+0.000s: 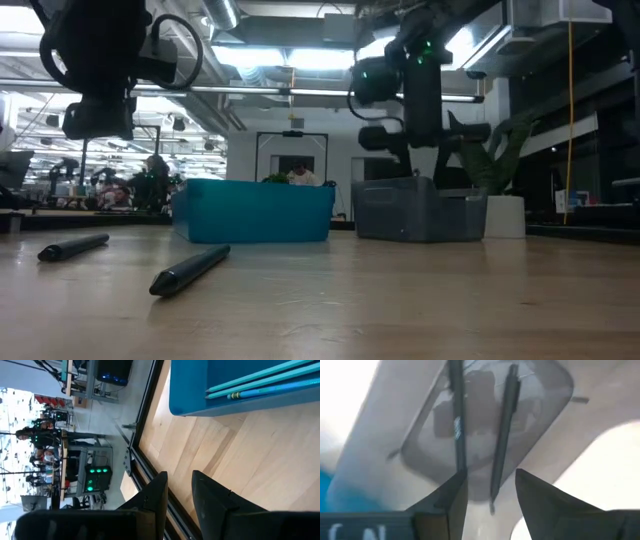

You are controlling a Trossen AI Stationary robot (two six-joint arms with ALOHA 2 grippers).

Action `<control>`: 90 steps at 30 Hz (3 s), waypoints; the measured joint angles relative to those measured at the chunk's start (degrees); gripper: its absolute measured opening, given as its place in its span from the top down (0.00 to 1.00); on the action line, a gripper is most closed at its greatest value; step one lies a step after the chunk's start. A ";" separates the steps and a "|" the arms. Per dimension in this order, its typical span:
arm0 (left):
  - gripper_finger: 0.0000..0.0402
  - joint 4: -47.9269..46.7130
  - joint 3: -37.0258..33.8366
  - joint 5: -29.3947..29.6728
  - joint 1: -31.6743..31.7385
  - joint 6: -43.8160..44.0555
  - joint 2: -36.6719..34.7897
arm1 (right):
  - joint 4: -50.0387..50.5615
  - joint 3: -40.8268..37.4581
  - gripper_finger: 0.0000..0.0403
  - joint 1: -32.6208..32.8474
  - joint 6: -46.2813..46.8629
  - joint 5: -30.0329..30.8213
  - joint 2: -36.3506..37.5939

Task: Sort pens & pencils
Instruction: Put the left black pen into the gray bin

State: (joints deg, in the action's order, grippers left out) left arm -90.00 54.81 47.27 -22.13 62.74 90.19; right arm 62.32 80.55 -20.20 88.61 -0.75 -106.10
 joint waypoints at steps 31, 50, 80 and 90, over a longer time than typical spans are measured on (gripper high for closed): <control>0.79 -0.02 0.00 -3.65 -6.00 -1.81 -0.02 | -15.41 21.81 0.63 38.77 14.87 6.74 -13.72; 0.79 20.50 1.85 -21.01 -14.81 7.23 -0.20 | 2.88 21.82 0.63 34.38 0.09 18.86 -11.15; 0.79 39.81 3.98 -41.98 -3.80 50.70 7.43 | 22.83 21.86 0.63 30.92 -27.97 47.21 13.58; 0.79 45.69 4.12 -46.35 -0.22 57.21 12.40 | 22.71 21.86 0.63 30.92 -42.60 47.91 16.97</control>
State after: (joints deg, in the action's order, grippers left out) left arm -44.30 58.93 0.92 -22.35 119.95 102.60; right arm 85.02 102.41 10.72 46.01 47.15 -89.13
